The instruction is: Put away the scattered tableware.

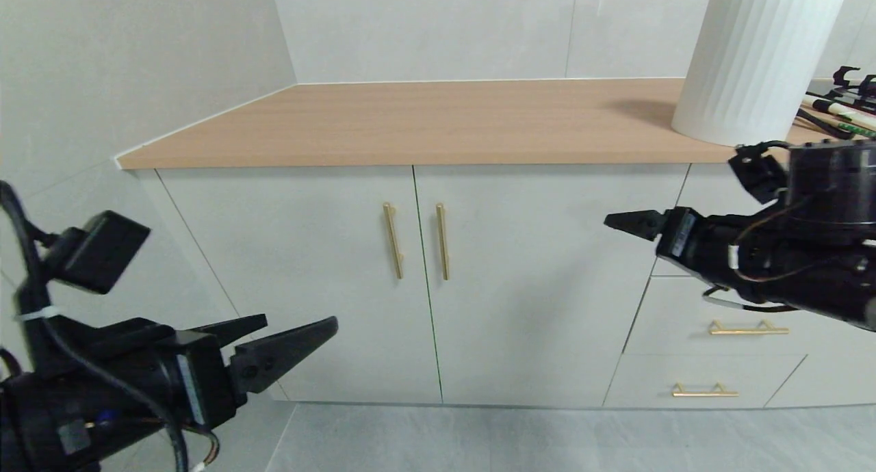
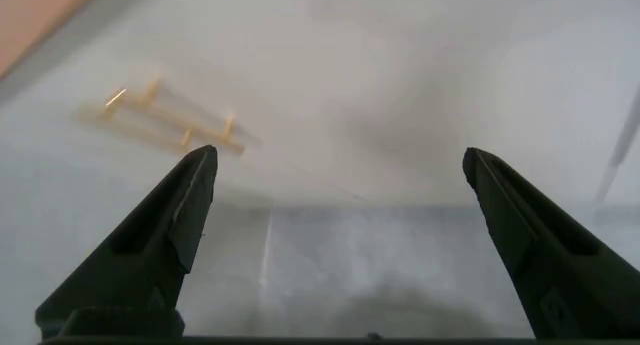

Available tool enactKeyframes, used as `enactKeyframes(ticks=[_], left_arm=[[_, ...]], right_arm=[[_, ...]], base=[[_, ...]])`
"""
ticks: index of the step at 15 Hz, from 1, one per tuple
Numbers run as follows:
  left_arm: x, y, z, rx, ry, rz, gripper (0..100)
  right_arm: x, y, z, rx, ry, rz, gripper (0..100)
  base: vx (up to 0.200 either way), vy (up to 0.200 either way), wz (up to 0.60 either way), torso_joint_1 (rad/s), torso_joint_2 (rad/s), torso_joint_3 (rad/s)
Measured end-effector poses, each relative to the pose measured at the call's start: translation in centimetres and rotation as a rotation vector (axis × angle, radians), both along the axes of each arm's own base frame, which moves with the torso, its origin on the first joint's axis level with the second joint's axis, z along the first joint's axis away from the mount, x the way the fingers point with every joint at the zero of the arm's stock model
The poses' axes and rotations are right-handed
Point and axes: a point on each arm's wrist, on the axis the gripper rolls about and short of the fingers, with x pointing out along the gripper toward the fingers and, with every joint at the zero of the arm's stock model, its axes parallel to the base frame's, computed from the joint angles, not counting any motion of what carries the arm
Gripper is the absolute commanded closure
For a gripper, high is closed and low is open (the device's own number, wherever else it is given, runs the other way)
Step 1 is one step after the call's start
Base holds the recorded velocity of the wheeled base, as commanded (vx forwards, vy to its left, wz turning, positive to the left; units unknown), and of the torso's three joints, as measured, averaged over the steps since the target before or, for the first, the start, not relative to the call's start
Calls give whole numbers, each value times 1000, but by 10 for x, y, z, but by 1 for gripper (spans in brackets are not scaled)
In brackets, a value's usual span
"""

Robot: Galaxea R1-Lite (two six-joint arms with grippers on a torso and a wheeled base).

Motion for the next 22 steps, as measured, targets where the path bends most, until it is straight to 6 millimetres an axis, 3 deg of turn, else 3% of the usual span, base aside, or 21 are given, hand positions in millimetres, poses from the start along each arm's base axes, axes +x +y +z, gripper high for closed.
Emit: enactKeyframes(ticks=[3,6,9,13,16,22], left_arm=[[-31,25,4,-48,-90,50,0],[-74,56,-3,-20,-203,104,0],[-119,80,-24,63,-293,177,0],[-159,90,-48,129,-422,345,0],[-167,90,-61,161,-457,471,0],[-170,85,-91,181,-477,551,0]], right_arm=[[-65,-31,10,-95,-123,-19,0],[-129,-70,6,-179,-250,-133,0],[-187,-99,-9,-248,-313,-265,0],[-254,-113,-44,-346,-328,-272,0],[-279,-116,-63,-412,-375,-305,0],[-288,-111,-98,-432,-403,-416,0]], base=[[0,0,0,0,0,0],[0,0,0,0,0,0],[0,0,0,0,0,0],[0,0,0,0,0,0],[0,0,0,0,0,0],[0,0,0,0,0,0]])
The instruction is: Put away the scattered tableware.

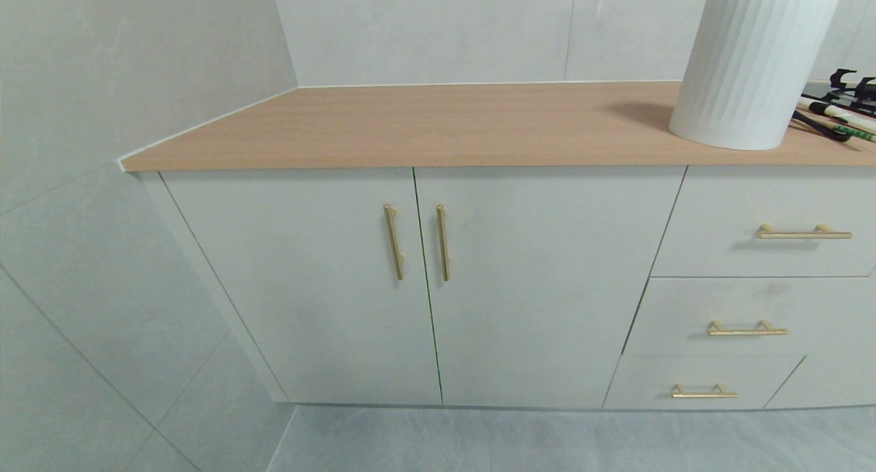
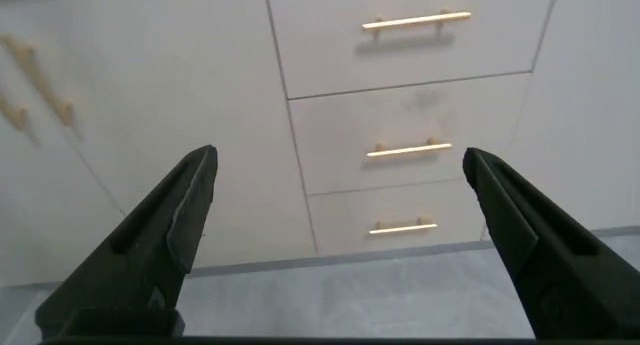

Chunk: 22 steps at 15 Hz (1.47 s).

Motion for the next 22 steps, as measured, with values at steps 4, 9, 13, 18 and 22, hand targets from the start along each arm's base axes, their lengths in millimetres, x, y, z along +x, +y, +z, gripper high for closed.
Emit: enactKeyframes(ticks=[4,9,13,18,22], left_arm=[[15,-2,-35,77,55,-79,0],[17,-4,-41,103,70,-160,0],[17,-6,-43,231,69,-216,0],[17,-2,-47,127,125,-69,0],[17,-2,-47,126,129,-64,0]], right_arm=[[17,0,-28,-69,-52,-10,0],[21,1,-49,-156,77,41,0],[21,1,-50,-151,81,46,0],[21,1,-50,-108,80,49,0],[21,1,-50,-105,80,49,0]], base=[[0,0,0,0,0,0],[0,0,0,0,0,0],[0,0,0,0,0,0],[0,0,0,0,0,0],[0,0,0,0,0,0]])
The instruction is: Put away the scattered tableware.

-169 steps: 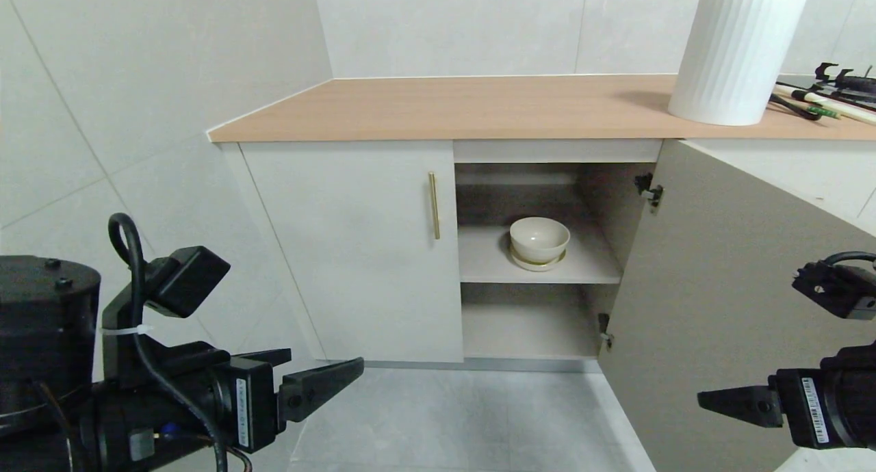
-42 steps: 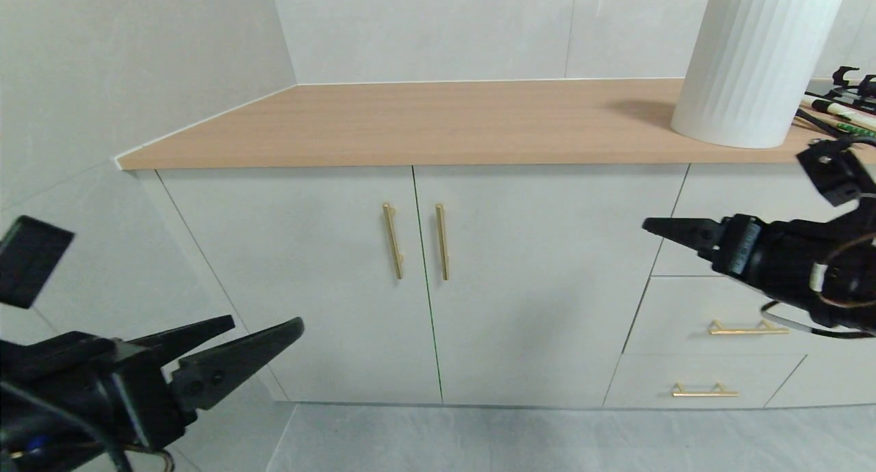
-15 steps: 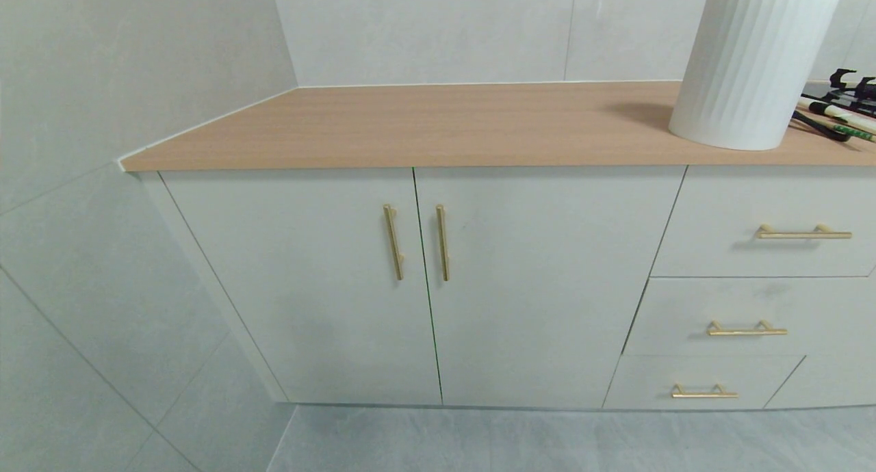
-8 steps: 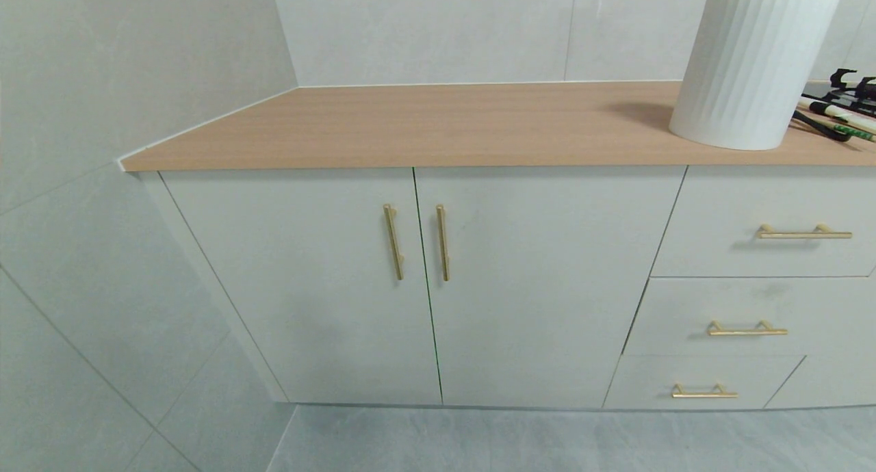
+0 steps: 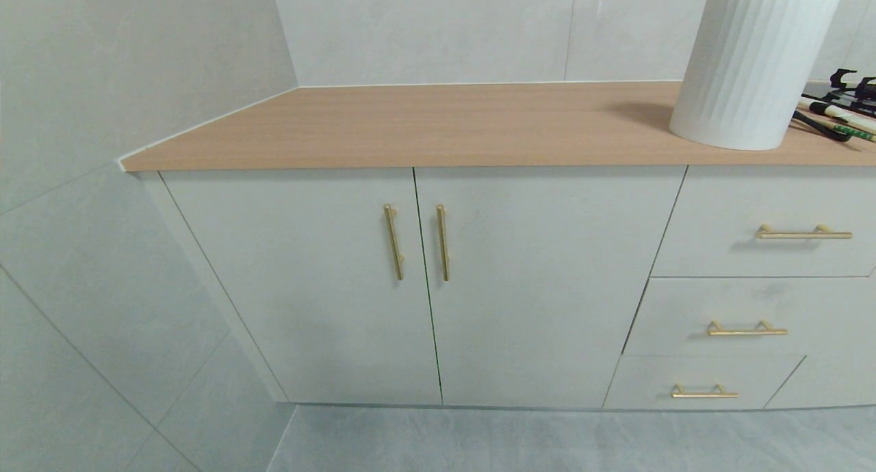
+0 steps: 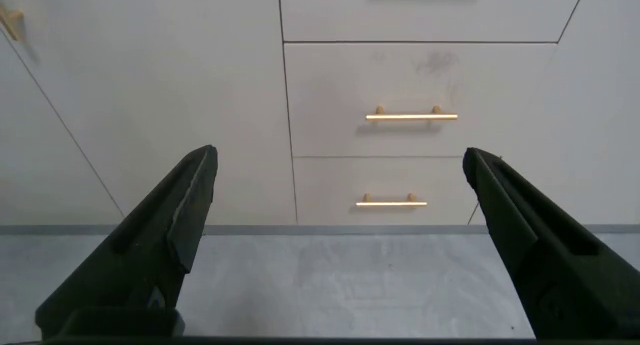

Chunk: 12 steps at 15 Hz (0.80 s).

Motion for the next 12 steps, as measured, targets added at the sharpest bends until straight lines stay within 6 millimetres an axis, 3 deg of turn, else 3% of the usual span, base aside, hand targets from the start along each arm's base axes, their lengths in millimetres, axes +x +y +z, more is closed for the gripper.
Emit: enactKeyframes(ticks=[3,12], left_arm=[[0,0,0,-1,0,0,0],[0,0,0,-6,0,-1,0]], right_arm=[[0,0,0,-1,0,0,0],[0,0,0,0,1,0,0]], base=[[0,0,0,0,0,0],[0,-200,0,2,3,2]])
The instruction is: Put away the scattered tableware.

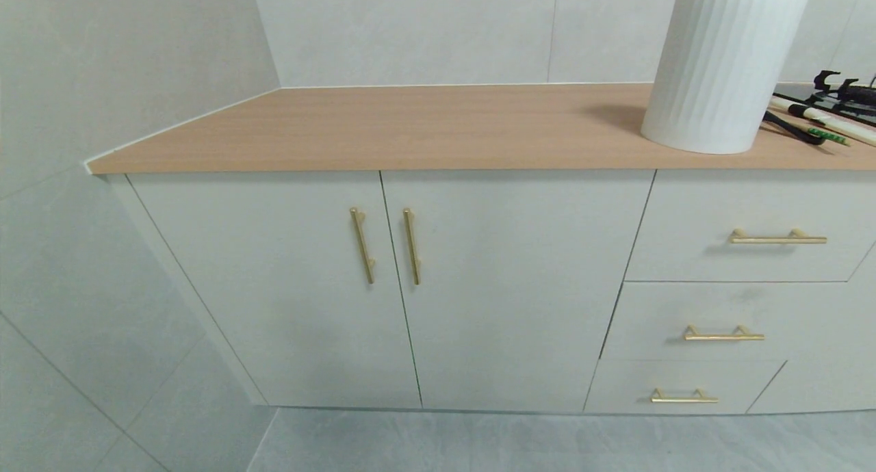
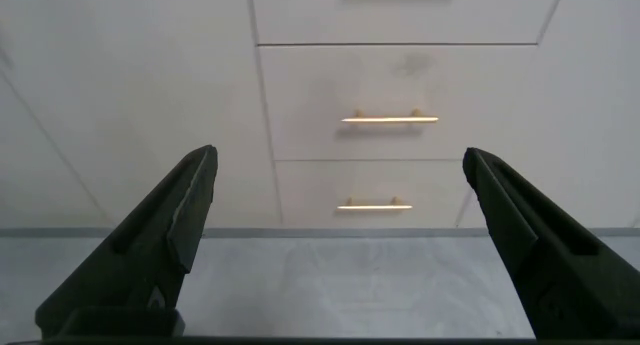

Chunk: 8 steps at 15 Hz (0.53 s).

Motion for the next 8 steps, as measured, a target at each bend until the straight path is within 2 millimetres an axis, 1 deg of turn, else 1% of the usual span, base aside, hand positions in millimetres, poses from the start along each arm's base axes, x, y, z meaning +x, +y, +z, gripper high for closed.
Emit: enactKeyframes(ticks=[8], left_arm=[[0,0,0,-1,0,0,0]], right_arm=[[0,0,0,0,0,0,0]], base=[[0,-200,0,3,2,2]])
